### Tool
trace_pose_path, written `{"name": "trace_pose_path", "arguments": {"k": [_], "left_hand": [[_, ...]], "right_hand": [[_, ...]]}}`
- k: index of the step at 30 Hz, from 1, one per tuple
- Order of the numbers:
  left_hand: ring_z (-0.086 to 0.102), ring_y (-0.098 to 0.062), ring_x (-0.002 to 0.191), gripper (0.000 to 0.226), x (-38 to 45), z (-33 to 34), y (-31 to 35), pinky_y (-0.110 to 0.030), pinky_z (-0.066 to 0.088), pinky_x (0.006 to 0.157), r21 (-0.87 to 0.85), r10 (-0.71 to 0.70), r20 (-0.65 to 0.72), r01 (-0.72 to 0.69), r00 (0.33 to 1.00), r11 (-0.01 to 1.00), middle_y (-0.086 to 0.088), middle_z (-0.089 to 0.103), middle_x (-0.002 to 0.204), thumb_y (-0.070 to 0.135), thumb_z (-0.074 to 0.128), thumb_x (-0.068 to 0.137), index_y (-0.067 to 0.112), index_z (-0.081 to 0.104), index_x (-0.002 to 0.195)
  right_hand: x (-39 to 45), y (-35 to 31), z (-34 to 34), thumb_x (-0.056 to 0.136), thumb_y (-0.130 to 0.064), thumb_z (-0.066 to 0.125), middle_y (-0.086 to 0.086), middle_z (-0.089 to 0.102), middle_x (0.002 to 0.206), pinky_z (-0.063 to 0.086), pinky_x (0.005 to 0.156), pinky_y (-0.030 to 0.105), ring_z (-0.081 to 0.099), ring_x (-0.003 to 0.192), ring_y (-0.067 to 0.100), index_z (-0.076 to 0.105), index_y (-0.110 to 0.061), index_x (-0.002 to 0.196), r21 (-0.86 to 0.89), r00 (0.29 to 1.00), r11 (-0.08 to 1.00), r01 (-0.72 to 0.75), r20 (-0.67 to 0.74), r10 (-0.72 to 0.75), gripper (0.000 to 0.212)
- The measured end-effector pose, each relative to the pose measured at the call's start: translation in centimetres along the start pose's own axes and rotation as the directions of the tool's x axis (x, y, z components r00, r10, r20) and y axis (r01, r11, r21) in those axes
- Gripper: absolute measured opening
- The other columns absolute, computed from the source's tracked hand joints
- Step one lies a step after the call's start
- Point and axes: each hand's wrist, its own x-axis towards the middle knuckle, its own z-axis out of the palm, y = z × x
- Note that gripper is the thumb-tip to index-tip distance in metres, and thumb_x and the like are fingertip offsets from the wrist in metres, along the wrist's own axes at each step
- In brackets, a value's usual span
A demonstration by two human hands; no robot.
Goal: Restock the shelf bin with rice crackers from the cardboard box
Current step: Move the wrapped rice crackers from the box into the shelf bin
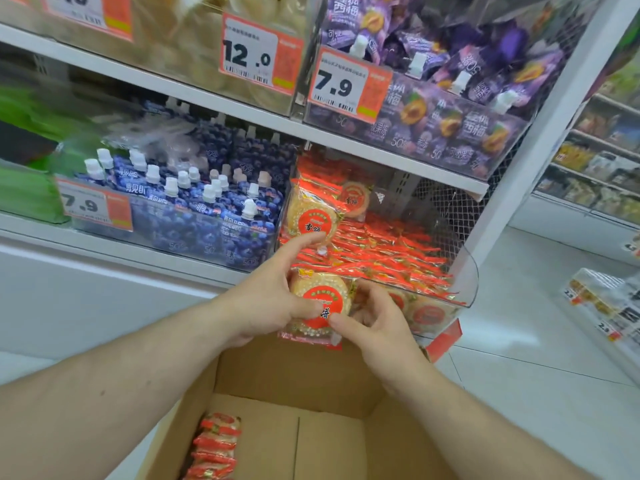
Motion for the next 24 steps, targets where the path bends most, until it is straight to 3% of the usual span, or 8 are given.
{"name": "trace_pose_path", "arguments": {"k": [2, 4, 7, 9, 11, 15, 21, 24], "left_hand": [[0.066, -0.025, 0.106, 0.092, 0.4, 0.3, 0.1, -0.051, 0.056, 0.087, 0.009, 0.045, 0.023, -0.045, 0.999, 0.999, 0.001, 0.053, 0.135, -0.012, 0.070, 0.076, 0.052, 0.041, 0.134], [0.065, -0.020, 0.108, 0.092, 0.8, 0.5, 0.4, -0.044, 0.057, 0.087, 0.085, 0.105, -0.004, -0.104, 0.994, 0.991, 0.008, 0.050, 0.135, -0.006, 0.072, 0.077, 0.054, 0.035, 0.137], [0.043, -0.007, 0.125, 0.087, 1.5, 0.2, 0.7, -0.029, 0.044, 0.100, 0.422, 0.212, -0.118, -0.144, 0.970, 0.895, 0.018, 0.035, 0.136, 0.011, 0.072, 0.080, 0.059, 0.027, 0.136], [0.029, -0.007, 0.132, 0.085, 1.9, -0.4, 0.6, -0.028, 0.031, 0.107, 0.507, 0.228, -0.191, -0.103, 0.955, 0.856, 0.020, 0.026, 0.135, 0.014, 0.070, 0.080, 0.056, 0.025, 0.139], [0.021, -0.012, 0.138, 0.085, 2.4, -0.9, 0.2, -0.031, 0.024, 0.112, 0.556, 0.218, -0.237, -0.052, 0.947, 0.829, 0.017, 0.020, 0.143, 0.014, 0.070, 0.079, 0.052, 0.024, 0.141], [0.017, -0.019, 0.143, 0.092, 3.2, -1.4, -0.5, -0.044, 0.025, 0.117, 0.538, 0.109, -0.286, 0.066, 0.952, 0.841, 0.010, 0.011, 0.152, 0.015, 0.072, 0.080, 0.050, 0.016, 0.145], [0.020, -0.017, 0.142, 0.098, 3.5, -1.4, -1.3, -0.045, 0.028, 0.116, 0.510, 0.070, -0.271, 0.082, 0.960, 0.856, 0.012, 0.018, 0.153, 0.012, 0.071, 0.079, 0.046, 0.010, 0.148], [0.023, -0.016, 0.141, 0.098, 3.5, -1.8, -1.6, -0.045, 0.030, 0.115, 0.510, 0.080, -0.283, 0.080, 0.956, 0.856, 0.010, 0.023, 0.152, 0.010, 0.071, 0.078, 0.046, 0.010, 0.147]], "right_hand": [[0.5, -0.7, -0.4, 0.081, -0.003, 0.075, 0.002, 0.073, 0.100, 0.057, 0.074, 0.029, 0.069, 0.087, 0.020, 0.057, -0.013, 0.112, 0.085, 0.998, 0.996, -0.001, 0.061, -0.005, 0.037], [1.2, -1.4, -0.9, 0.078, 0.000, 0.075, 0.000, 0.074, 0.093, 0.056, 0.070, 0.027, 0.070, 0.086, 0.016, 0.060, -0.011, 0.105, 0.119, 0.998, 0.991, 0.053, 0.034, -0.057, 0.033], [4.0, -2.2, -3.0, 0.082, 0.004, 0.071, 0.004, 0.072, 0.097, 0.057, 0.071, 0.033, 0.070, 0.086, 0.019, 0.062, -0.017, 0.102, 0.137, 0.985, 0.989, 0.059, -0.167, -0.036, 0.030], [6.9, -2.6, -5.1, 0.084, -0.001, 0.070, 0.007, 0.072, 0.103, 0.057, 0.079, 0.036, 0.070, 0.093, 0.021, 0.063, -0.018, 0.102, 0.090, 0.960, 0.995, 0.032, -0.280, -0.006, 0.026], [10.0, -2.8, -7.0, 0.085, -0.004, 0.071, 0.009, 0.070, 0.105, 0.057, 0.074, 0.030, 0.070, 0.086, 0.018, 0.062, -0.013, 0.107, 0.020, 0.943, 1.000, 0.021, -0.332, -0.013, 0.026], [15.5, -2.6, -8.1, 0.086, -0.005, 0.071, 0.011, 0.069, 0.101, 0.053, 0.056, 0.023, 0.062, 0.061, 0.015, 0.058, -0.002, 0.119, -0.108, 0.934, 0.994, -0.035, -0.357, -0.006, 0.035], [20.5, -1.2, -5.9, 0.086, -0.019, 0.073, 0.002, 0.067, 0.102, 0.050, 0.062, 0.024, 0.062, 0.065, 0.009, 0.051, -0.008, 0.136, -0.194, 0.928, 0.972, -0.136, -0.368, 0.057, 0.055], [21.6, -0.5, -5.7, 0.084, -0.024, 0.074, 0.004, 0.070, 0.100, 0.052, 0.061, 0.028, 0.066, 0.074, 0.018, 0.062, -0.011, 0.124, -0.275, 0.882, 0.949, -0.153, -0.472, 0.005, 0.044]]}}
